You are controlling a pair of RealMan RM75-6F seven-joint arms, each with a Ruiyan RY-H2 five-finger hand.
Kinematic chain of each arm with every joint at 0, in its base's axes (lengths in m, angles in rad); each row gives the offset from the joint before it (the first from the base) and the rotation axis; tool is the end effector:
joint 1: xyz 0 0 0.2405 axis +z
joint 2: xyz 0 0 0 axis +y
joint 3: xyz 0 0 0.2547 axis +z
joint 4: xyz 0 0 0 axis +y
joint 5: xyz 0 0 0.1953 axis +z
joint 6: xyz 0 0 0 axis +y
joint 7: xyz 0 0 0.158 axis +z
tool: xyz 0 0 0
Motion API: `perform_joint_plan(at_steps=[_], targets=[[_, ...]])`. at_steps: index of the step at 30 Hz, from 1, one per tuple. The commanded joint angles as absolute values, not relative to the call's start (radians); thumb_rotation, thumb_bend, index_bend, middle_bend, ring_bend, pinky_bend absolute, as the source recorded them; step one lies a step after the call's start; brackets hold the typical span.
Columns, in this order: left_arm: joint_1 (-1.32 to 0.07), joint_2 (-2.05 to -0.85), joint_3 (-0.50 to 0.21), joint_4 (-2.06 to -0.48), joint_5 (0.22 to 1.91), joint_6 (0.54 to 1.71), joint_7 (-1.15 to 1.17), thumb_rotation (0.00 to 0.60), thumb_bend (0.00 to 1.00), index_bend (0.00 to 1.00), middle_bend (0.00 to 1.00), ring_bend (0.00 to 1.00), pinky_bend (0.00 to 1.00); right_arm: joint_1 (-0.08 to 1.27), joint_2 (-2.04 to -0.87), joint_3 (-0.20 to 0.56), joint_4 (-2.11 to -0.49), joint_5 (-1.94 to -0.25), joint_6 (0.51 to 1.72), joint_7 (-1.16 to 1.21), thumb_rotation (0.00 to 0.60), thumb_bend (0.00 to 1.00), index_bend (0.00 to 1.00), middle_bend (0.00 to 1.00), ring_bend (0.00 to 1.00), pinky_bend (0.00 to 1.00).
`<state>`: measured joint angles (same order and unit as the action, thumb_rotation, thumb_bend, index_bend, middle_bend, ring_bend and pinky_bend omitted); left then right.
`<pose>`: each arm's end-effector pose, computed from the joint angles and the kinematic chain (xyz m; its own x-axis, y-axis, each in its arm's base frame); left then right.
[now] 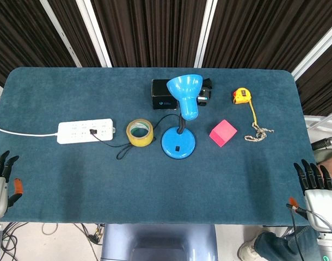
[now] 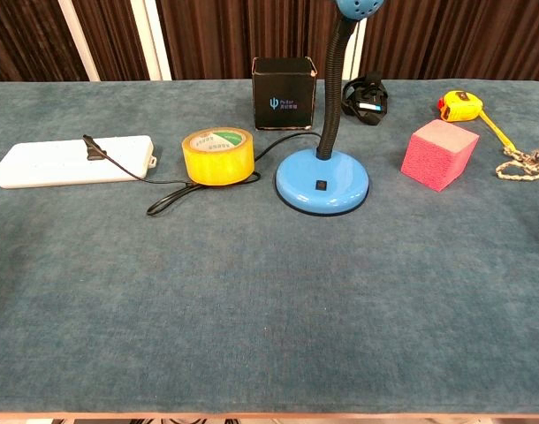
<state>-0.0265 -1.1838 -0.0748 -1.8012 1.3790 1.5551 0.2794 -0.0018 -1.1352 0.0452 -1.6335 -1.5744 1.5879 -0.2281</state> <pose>-0.2873 0.1772 0.1572 0.4150 -0.0183 0.9097 0.8995 0.1586 -0.4071 -0.2978 -0.1660 0.1751 0.5647 0.0610 0.8230 -0.8249 0.0093 0.5653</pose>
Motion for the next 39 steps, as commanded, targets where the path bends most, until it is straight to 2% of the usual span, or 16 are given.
perform_joint_plan(at_steps=[1,26,28,33,36,39], targets=[[-0.026,-1.184,-0.075,-1.801,1.381,1.557,0.279,0.6,0.64,0.14,0.02,0.0,0.0,-0.002,-1.135,0.045,-1.634,-1.575,1.589,-0.227,0.6,0.28,0.0,0.05,0.02,0.0],[-0.026,-1.186,-0.074,-1.8,1.381,1.556,0.281,0.6,0.64,0.14,0.02,0.0,0.0,-0.003,-1.132,0.044,-1.651,-1.573,1.585,-0.199,0.6,0.28,0.0,0.05,0.02,0.0],[-0.027,-1.186,-0.074,-1.803,1.381,1.554,0.281,0.6,0.64,0.14,0.02,0.0,0.0,-0.004,-1.132,0.042,-1.664,-1.565,1.579,-0.172,0.6,0.28,0.0,0.05,0.04,0.02],[-0.029,-1.187,-0.075,-1.808,1.375,1.548,0.285,0.6,0.64,0.14,0.02,0.0,0.0,-0.001,-1.126,0.035,-1.68,-1.564,1.561,-0.189,0.6,0.28,0.0,0.05,0.12,0.19],[-0.031,-1.186,-0.078,-1.808,1.366,1.544,0.283,0.6,0.64,0.14,0.02,0.0,0.0,0.019,-1.109,0.026,-1.714,-1.56,1.511,-0.203,0.6,0.3,0.0,0.05,0.16,0.26],[-0.032,-1.185,-0.08,-1.808,1.36,1.54,0.283,0.6,0.64,0.14,0.02,0.0,0.0,0.068,-1.08,0.033,-1.786,-1.55,1.427,-0.235,0.6,0.35,0.0,0.13,0.25,0.33]])
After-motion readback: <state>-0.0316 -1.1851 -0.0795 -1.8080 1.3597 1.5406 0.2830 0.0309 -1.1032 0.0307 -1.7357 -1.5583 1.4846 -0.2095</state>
